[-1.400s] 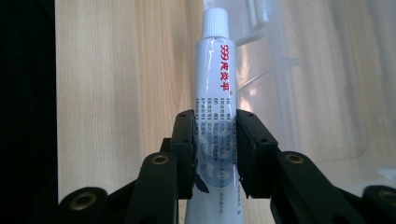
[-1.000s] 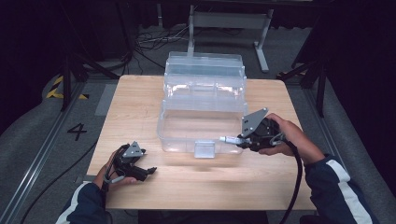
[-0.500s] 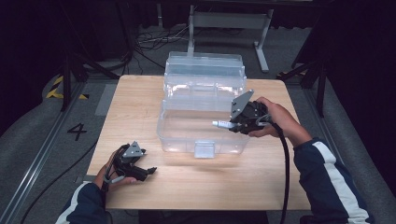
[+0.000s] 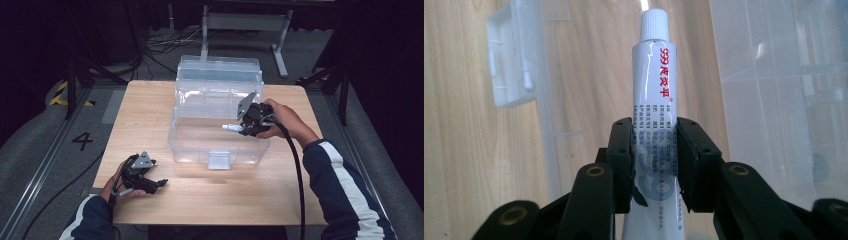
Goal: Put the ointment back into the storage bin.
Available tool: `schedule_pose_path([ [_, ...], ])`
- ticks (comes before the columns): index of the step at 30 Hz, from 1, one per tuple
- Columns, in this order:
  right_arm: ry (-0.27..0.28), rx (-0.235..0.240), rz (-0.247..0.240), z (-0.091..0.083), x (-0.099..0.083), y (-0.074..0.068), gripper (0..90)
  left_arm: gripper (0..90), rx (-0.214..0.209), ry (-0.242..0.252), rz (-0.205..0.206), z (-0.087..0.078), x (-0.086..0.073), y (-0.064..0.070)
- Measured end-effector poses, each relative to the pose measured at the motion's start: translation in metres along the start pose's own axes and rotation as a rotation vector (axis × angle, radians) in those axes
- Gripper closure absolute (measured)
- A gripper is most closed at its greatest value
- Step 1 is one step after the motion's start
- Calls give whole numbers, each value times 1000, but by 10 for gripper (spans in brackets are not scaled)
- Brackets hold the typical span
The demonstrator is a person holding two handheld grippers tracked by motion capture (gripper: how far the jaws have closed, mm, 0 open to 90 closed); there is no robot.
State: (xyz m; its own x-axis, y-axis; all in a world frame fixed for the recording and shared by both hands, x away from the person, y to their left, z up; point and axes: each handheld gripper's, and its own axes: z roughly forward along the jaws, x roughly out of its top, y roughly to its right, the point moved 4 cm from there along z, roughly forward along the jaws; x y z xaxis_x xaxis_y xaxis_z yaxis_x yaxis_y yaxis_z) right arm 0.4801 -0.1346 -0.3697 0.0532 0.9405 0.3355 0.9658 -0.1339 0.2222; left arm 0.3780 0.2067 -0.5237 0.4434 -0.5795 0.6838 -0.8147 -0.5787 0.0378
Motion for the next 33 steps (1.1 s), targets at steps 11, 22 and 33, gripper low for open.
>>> schedule_pose_path([
  [11, -36, 30, 13, 21, -6, 6, 702, 142, 2, -1, 2, 0, 0, 0],
  [22, -32, 63, 19, 35, -10, 2, 702, 142, 0, 0, 1, 0, 0, 0],
  [33, -61, 73, 13, 47, -14, 3, 702, 142, 1, 0, 0, 0, 0, 0],
])
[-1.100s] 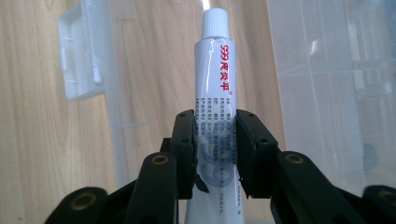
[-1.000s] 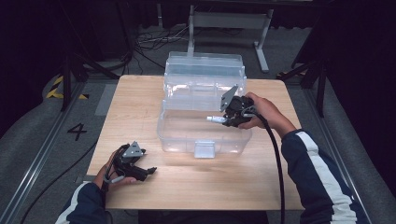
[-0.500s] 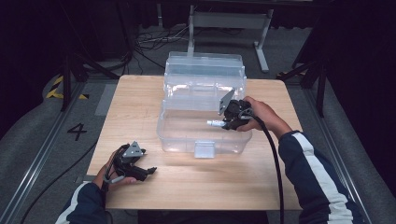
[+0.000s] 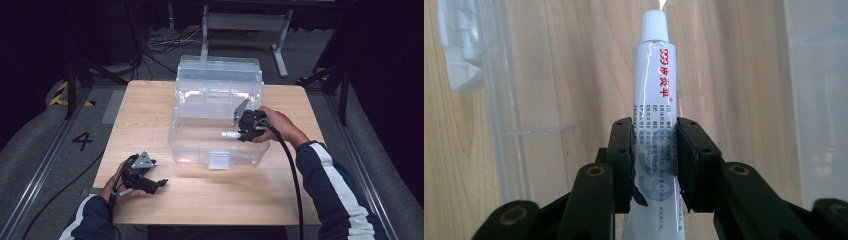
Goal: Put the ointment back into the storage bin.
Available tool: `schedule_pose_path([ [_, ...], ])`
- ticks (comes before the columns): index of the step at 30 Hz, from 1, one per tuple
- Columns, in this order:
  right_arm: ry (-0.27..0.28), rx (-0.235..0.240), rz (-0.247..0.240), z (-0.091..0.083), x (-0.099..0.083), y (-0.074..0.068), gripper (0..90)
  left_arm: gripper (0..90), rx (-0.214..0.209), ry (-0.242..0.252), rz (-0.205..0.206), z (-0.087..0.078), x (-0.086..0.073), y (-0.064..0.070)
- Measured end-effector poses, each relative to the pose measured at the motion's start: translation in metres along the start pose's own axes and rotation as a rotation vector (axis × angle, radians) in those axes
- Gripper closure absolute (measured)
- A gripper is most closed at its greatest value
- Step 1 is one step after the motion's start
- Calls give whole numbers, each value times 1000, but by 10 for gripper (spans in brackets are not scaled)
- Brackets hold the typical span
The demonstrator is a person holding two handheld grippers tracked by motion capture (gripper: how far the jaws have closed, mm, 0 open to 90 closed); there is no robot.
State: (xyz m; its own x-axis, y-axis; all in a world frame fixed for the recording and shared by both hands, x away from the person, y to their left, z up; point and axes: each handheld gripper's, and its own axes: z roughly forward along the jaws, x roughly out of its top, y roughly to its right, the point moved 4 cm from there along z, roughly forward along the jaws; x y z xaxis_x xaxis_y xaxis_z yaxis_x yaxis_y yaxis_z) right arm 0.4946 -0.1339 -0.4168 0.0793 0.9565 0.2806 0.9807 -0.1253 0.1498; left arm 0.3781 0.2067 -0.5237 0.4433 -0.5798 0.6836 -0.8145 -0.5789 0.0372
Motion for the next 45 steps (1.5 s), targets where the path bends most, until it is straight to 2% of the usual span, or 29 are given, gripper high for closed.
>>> schedule_pose_path([
  [5, -16, 9, -10, 4, -2, -1, 701, 142, 0, 0, 0, 0, 0, 0],
  [7, -17, 25, 5, 6, -2, -1, 702, 142, 0, 0, 0, 0, 0, 0],
  [12, -36, 39, 9, 13, -4, -2, 701, 142, 0, 0, 0, 0, 0, 0],
  [15, -34, 43, -3, 16, -5, -1, 702, 142, -1, 1, 0, 0, 0, 0],
  [17, -36, 48, 14, 19, -7, -1, 701, 142, -1, 0, 0, 0, 0, 0],
  [20, -50, 50, -1, 22, -9, 0, 701, 141, -1, 0, 0, 0, 0, 0],
  [22, -67, 67, -5, 26, -11, -2, 701, 141, -1, -1, 3, 0, 0, 0],
  [27, -76, 79, -10, 30, -13, -2, 701, 140, -2, -1, 4, 0, 0, 0],
  [40, -107, 113, -9, 34, -14, -6, 696, 140, -3, -2, 5, 0, 0, 0],
  [45, -99, 106, -4, 33, -14, -5, 689, 140, -3, -2, 5, 0, 0, 0],
])
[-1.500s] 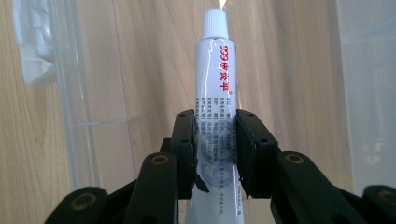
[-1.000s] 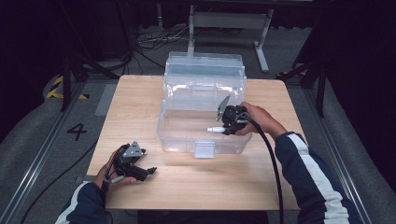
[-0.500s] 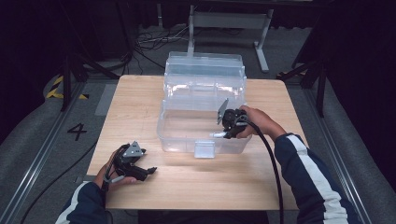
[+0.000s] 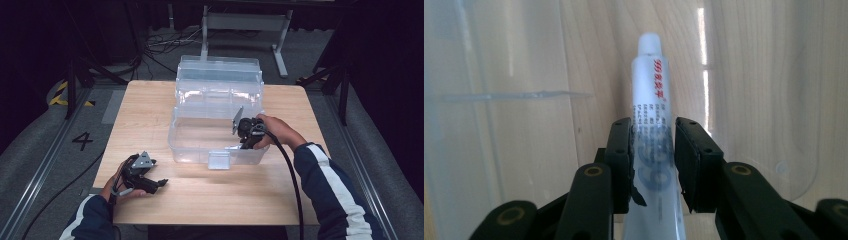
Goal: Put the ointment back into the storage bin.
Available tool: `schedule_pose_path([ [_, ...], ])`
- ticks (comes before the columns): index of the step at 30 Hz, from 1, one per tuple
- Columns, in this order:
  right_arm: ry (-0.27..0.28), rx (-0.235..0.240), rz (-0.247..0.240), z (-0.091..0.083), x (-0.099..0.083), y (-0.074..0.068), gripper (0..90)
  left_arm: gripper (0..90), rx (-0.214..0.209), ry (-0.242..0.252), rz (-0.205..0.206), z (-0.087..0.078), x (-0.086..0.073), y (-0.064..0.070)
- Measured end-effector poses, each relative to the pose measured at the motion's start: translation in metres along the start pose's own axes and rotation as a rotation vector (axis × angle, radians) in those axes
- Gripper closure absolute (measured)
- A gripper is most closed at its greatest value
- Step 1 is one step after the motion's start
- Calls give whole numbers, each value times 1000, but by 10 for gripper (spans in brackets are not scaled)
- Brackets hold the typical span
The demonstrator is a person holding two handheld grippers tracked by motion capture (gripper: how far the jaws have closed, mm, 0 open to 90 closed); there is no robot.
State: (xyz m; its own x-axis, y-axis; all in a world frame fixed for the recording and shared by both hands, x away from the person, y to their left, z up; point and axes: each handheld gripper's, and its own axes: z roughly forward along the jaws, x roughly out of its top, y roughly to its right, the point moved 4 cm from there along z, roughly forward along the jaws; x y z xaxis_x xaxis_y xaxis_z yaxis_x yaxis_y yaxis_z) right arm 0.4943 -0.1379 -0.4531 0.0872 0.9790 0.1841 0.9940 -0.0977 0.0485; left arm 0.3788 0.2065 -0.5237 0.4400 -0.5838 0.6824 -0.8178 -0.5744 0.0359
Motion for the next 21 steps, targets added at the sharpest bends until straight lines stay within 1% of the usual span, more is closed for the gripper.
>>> schedule_pose_path([
  [2, -2, -7, -4, -3, -1, 0, 686, 140, 0, 0, 0, 0, 0, 0],
  [5, 10, -9, 6, -5, -1, 0, 686, 139, 0, 0, 0, 0, 0, 0],
  [6, 17, -13, 6, -7, -2, 0, 686, 139, 0, 0, 0, 0, 0, 0],
  [7, 32, -12, 18, -10, -3, 0, 686, 140, 0, 0, 0, 0, 0, 0],
  [8, 42, -20, 16, -11, -4, 0, 686, 140, 0, 0, 0, 0, 0, 0],
  [10, 53, -24, 29, -13, -5, 0, 686, 140, 0, 0, 0, 0, 0, 0],
  [11, 61, -26, 23, -14, -6, 1, 685, 139, 0, 0, 0, 0, 0, 0],
  [12, 77, -30, 21, -16, -7, 1, 681, 139, 1, 0, 0, 0, 0, 0],
  [13, 89, -37, 38, -17, -8, 0, 681, 140, 1, 0, 0, 0, 0, 0],
  [15, 119, -35, 47, -21, -10, -1, 677, 140, 1, -1, 0, 0, 0, 0],
  [17, 146, -51, 51, -23, -11, 0, 673, 140, 1, -1, 0, 0, 0, 0],
  [18, 146, -51, 51, -23, -11, 0, 673, 139, 1, -1, 0, 0, 0, 0],
  [19, 189, -59, 69, -28, -15, -2, 666, 139, 3, -1, -1, 0, 0, 0],
  [21, 223, -72, 92, -32, -18, -2, 663, 139, 2, -1, -1, 0, 0, 0],
])
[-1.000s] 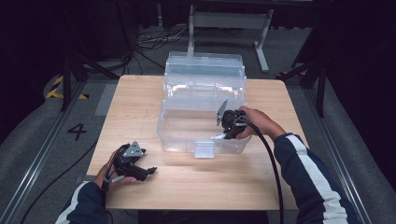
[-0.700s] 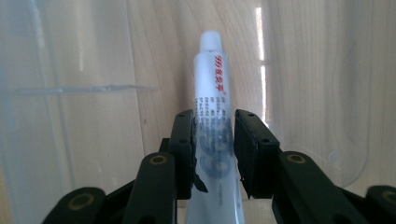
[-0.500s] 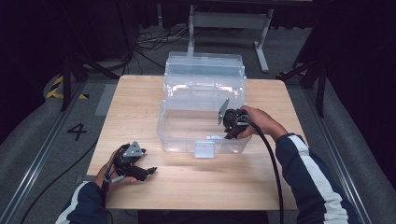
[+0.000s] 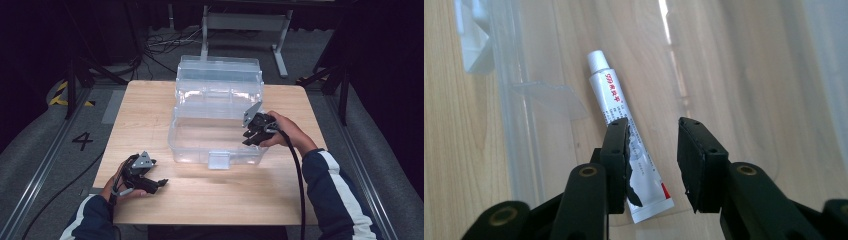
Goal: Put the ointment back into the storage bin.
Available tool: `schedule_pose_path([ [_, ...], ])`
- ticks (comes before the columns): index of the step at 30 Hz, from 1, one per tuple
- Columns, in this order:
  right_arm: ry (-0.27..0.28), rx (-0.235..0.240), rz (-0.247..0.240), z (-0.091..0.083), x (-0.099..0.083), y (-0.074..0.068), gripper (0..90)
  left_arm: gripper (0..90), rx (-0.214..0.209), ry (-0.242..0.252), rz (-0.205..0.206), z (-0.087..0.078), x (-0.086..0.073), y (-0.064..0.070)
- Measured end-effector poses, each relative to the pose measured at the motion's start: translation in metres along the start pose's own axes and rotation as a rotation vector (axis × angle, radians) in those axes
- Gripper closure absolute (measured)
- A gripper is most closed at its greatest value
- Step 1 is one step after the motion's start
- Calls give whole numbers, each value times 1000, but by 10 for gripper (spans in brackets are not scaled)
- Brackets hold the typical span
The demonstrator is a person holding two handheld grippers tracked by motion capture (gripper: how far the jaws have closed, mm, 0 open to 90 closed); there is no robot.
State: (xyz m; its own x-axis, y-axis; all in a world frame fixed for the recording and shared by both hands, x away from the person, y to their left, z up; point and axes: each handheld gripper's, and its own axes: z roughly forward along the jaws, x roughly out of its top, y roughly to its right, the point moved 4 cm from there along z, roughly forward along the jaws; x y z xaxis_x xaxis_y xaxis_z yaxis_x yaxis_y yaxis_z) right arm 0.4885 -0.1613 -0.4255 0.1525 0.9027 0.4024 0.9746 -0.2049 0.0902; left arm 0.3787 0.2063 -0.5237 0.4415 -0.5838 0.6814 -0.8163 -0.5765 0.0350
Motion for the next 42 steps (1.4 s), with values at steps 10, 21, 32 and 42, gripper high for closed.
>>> schedule_pose_path([
  [10, 136, -41, 42, -19, -15, -2, 641, 139, 0, -8, 3, 0, 1, 0],
  [21, 260, -112, 76, -40, -29, -7, 592, 188, 23, -35, -21, -1, 5, -1],
  [32, 352, -178, 126, -59, -44, -5, 519, 214, 49, -17, -4, -9, 19, 4],
  [42, 416, -249, 153, -77, -45, 2, 482, 239, 86, 59, 44, -32, 54, 11],
])
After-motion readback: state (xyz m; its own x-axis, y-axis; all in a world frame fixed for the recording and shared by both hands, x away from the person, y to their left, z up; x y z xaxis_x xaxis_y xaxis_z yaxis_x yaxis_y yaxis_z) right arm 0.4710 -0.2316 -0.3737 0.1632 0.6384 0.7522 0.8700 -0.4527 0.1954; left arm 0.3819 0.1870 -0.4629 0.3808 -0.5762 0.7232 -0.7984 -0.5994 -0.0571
